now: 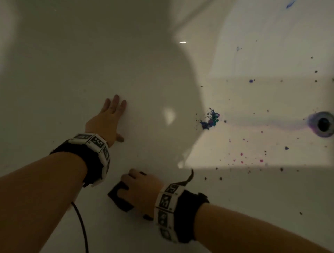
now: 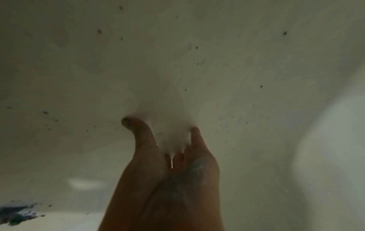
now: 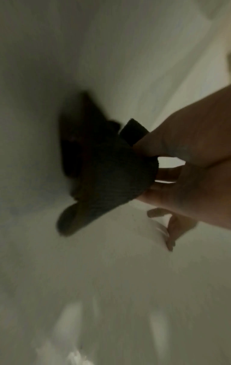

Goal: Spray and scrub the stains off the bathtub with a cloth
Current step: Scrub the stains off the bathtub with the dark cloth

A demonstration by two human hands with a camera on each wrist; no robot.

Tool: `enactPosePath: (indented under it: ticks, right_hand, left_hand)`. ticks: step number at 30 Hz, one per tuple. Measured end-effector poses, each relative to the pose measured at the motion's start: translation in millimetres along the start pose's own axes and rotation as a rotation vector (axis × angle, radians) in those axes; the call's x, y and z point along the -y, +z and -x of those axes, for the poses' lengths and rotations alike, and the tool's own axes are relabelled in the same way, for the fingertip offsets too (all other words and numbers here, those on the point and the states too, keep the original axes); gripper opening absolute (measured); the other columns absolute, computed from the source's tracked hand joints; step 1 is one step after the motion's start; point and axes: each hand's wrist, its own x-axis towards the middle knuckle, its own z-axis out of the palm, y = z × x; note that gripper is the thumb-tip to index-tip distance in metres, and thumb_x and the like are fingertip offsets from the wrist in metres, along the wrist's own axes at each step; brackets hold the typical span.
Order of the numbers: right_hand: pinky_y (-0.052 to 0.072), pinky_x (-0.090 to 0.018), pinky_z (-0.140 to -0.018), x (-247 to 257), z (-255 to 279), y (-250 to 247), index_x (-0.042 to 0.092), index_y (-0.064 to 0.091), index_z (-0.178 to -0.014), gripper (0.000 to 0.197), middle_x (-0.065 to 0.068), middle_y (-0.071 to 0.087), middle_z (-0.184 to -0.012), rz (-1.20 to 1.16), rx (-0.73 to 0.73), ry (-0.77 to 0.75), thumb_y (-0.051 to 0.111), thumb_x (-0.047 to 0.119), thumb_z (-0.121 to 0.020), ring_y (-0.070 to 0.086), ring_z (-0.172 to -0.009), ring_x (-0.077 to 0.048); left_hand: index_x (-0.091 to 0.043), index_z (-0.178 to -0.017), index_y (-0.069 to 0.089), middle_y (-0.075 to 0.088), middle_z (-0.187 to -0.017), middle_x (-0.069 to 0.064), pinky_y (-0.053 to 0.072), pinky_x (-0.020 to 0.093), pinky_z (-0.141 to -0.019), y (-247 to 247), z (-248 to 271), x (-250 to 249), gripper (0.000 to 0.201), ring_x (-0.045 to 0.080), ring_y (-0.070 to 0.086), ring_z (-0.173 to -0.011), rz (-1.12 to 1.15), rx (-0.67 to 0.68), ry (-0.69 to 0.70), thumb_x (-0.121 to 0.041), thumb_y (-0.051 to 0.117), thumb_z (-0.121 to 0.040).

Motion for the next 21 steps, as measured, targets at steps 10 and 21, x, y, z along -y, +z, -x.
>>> enactPosePath:
  ticks: [10,21]
  right_hand:
    - [0.042,-0.043,-0.09,-143.8,34.0,-57.0,0.014,0.042,-0.132,0.066,-0.019,0.037,-0.13,-0.062,-0.55,0.682,0.069,0.033,-0.076,0.037,-0.114,-0.036]
    - [0.045,-0.045,-0.089,-35.4,102.5,11.4,0.014,0.048,-0.126,0.041,-0.015,0.042,-0.122,-0.221,0.241,0.021,0.054,0.017,-0.085,0.043,-0.109,-0.034]
  left_hand:
    - [-0.023,-0.148,-0.011,-0.022,-0.154,-0.002,0.022,0.039,-0.113,-0.5,0.5,-3.4,0.113,0.019,-0.011,-0.144,-0.011,-0.031,0.002,-0.023,0.075,-0.075]
    - [-0.021,-0.147,-0.016,-0.03,-0.151,0.002,0.005,0.038,-0.116,39.4,25.6,-54.3,0.123,0.023,-0.021,-0.142,-0.017,0.0,0.087,-0.031,0.079,-0.07]
